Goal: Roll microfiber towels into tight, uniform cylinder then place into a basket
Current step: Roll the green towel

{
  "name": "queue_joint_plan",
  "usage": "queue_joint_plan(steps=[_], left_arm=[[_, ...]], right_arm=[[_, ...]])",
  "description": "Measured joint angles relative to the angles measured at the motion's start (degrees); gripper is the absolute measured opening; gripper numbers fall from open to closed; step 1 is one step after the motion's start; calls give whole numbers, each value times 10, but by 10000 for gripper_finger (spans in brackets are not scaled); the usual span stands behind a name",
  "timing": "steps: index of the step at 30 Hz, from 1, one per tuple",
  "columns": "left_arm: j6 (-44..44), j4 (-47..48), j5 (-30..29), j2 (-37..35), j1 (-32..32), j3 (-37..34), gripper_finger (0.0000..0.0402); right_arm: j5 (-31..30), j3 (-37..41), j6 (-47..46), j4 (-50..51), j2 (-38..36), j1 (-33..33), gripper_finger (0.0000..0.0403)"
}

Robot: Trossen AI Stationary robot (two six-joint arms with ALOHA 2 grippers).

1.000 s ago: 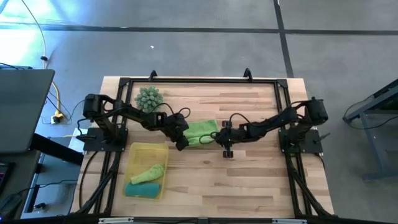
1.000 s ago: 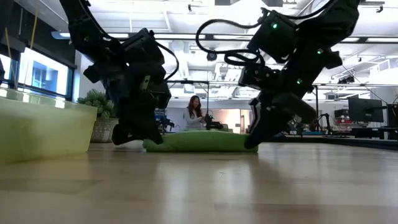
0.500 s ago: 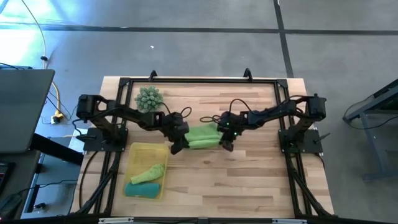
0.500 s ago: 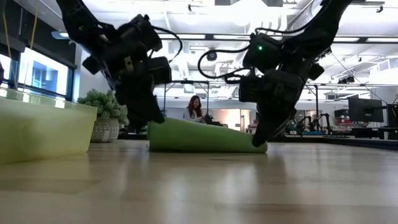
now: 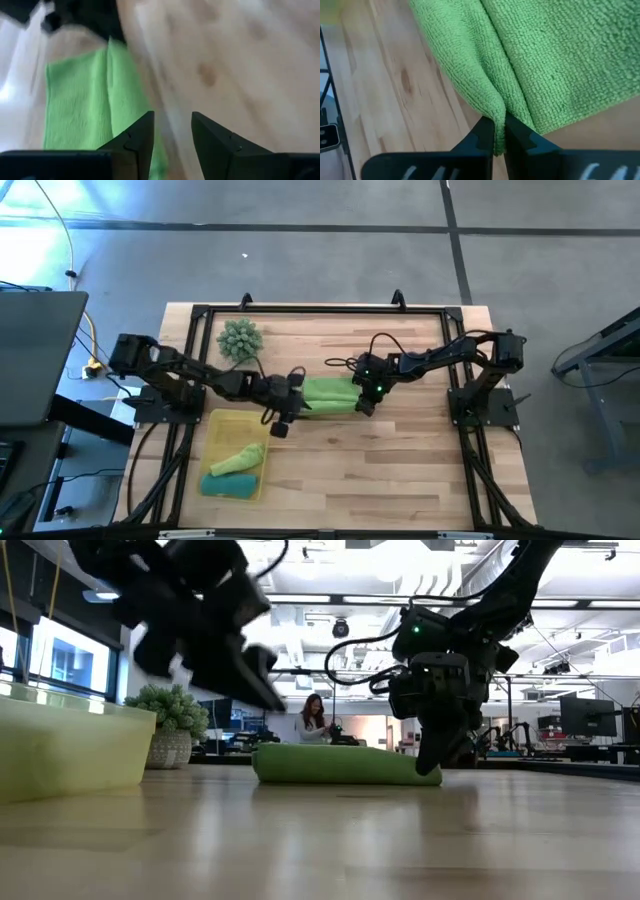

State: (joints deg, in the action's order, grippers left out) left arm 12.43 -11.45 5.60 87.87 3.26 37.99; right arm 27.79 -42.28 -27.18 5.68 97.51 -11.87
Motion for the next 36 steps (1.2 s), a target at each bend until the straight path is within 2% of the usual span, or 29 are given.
queue_joint_plan(steps=[3,8,17,23,30,36], left_arm=[[2,2,-61,27,-27,-2,121],[22,-27,-131,69,-62,-1,121],[74,-62,-265,118,-76,-1,121],[124,-92,-286,118,-76,-1,121],[133,-91,-285,118,-52,-1,121],[132,-90,-229,126,-23,-1,121]], right_arm=[[2,0,0,5,0,-5,7],[4,0,0,9,0,-9,7],[2,0,-1,8,0,-9,7],[1,0,-1,8,0,-9,7],[-1,0,-1,7,0,-9,7],[-1,0,-1,6,0,-9,7]])
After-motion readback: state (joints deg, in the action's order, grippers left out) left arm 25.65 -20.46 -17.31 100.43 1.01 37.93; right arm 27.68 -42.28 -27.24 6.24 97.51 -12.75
